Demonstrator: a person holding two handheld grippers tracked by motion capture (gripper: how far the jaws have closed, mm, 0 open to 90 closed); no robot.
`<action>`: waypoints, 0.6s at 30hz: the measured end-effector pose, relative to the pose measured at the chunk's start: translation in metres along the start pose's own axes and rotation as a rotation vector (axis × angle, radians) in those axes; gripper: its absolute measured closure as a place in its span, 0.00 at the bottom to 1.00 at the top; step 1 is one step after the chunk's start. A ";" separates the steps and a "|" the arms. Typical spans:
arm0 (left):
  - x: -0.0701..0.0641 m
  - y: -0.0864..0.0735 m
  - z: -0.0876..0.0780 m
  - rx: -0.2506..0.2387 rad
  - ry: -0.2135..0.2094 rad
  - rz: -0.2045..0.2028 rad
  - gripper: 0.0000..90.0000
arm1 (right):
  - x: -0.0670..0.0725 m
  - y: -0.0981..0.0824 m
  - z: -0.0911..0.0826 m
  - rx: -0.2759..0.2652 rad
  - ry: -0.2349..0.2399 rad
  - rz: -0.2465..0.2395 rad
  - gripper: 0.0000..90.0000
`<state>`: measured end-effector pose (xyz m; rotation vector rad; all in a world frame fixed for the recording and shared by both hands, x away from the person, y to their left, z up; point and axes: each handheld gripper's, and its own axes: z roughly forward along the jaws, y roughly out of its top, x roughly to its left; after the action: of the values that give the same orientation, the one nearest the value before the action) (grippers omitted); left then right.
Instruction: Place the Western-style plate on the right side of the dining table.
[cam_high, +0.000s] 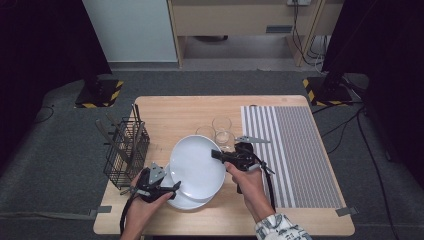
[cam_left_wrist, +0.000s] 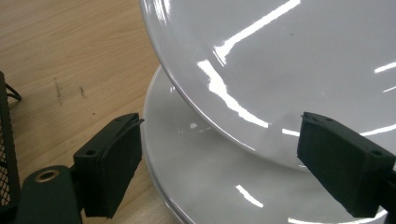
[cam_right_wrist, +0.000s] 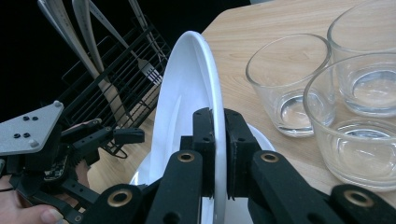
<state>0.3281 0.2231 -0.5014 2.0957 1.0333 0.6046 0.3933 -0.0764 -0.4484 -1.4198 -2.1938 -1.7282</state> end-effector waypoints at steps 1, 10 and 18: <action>0.000 0.000 0.000 0.000 0.000 0.000 0.15 | 0.000 0.000 0.000 -0.001 0.001 0.002 0.95; 0.000 0.000 0.000 -0.001 -0.001 0.003 0.15 | -0.001 0.004 -0.003 -0.011 -0.005 0.006 0.95; -0.001 0.001 -0.001 -0.013 -0.004 0.001 0.13 | -0.001 0.008 -0.006 -0.026 -0.008 0.009 0.95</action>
<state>0.3275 0.2224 -0.4999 2.0858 1.0240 0.6061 0.3962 -0.0824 -0.4402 -1.4414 -2.1737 -1.7578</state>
